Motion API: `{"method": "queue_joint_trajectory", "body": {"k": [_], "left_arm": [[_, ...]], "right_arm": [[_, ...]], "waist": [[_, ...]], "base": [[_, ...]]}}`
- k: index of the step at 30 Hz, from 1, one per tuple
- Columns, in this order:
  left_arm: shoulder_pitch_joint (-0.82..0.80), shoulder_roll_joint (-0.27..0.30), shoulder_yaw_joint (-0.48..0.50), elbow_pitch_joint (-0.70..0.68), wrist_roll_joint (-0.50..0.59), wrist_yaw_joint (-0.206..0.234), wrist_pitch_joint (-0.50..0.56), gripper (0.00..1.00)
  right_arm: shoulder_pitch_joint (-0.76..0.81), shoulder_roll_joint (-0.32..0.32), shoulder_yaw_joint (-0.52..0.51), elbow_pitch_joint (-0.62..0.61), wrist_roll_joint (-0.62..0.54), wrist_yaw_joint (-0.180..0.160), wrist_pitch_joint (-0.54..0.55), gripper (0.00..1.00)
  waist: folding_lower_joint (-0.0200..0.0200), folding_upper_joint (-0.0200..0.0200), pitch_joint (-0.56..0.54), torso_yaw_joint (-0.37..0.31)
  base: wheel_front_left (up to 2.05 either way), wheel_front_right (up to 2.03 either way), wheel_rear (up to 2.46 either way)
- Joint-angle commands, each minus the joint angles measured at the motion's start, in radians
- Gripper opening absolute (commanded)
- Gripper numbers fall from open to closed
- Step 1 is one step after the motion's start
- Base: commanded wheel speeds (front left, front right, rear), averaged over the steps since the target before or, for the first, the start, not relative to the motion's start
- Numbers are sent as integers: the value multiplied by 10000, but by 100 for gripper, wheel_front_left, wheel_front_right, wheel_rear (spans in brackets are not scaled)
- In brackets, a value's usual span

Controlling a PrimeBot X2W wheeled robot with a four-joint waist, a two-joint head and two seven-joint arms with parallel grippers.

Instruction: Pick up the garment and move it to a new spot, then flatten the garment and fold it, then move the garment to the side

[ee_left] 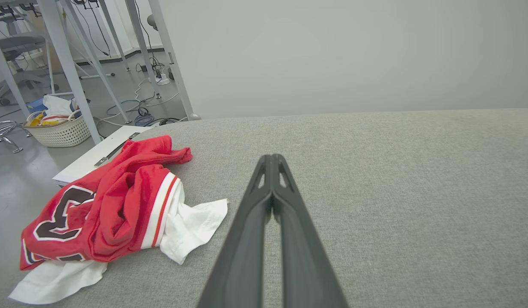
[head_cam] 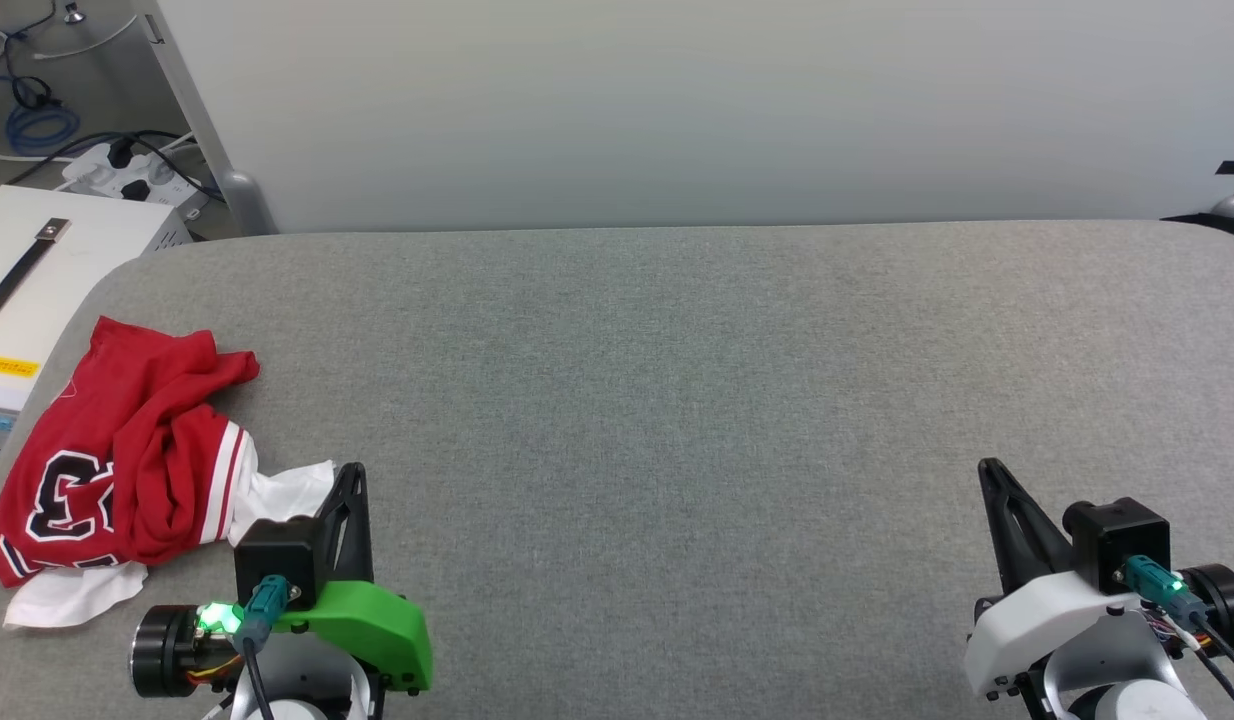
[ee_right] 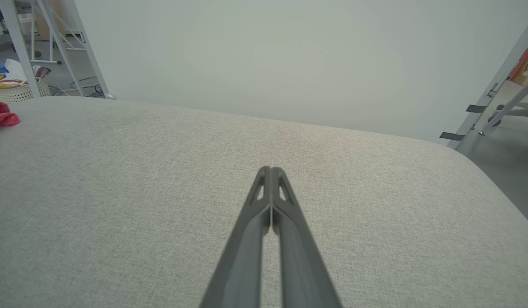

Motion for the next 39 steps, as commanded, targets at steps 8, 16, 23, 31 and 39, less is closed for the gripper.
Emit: {"method": "queue_joint_trajectory", "body": {"k": [8,16,23,31,39], "left_arm": [[-179,-49,-1,-22,97,-41,-7,0],[-179,-49,-1,-22,97,-41,-7,0],[2,1,-12,14,-32,-4,-23,100],[-62,-2,-95,115,-172,-48,-189,100],[-104,-5,-150,137,-323,-84,-354,100]], "right_arm": [[-161,-4,12,20,-97,-7,-43,0],[-161,-4,12,20,-97,-7,-43,0],[-1,2,6,13,30,0,-21,100],[-43,1,51,138,208,-1,-189,100],[-81,1,63,176,439,-1,-359,100]], "waist": [[0,0,0,0],[0,0,0,0],[0,0,1,0],[0,0,-10,10],[0,0,-9,0]], "base": [[0,0,0],[0,0,0],[0,0,0],[0,0,0],[0,0,0]]}}
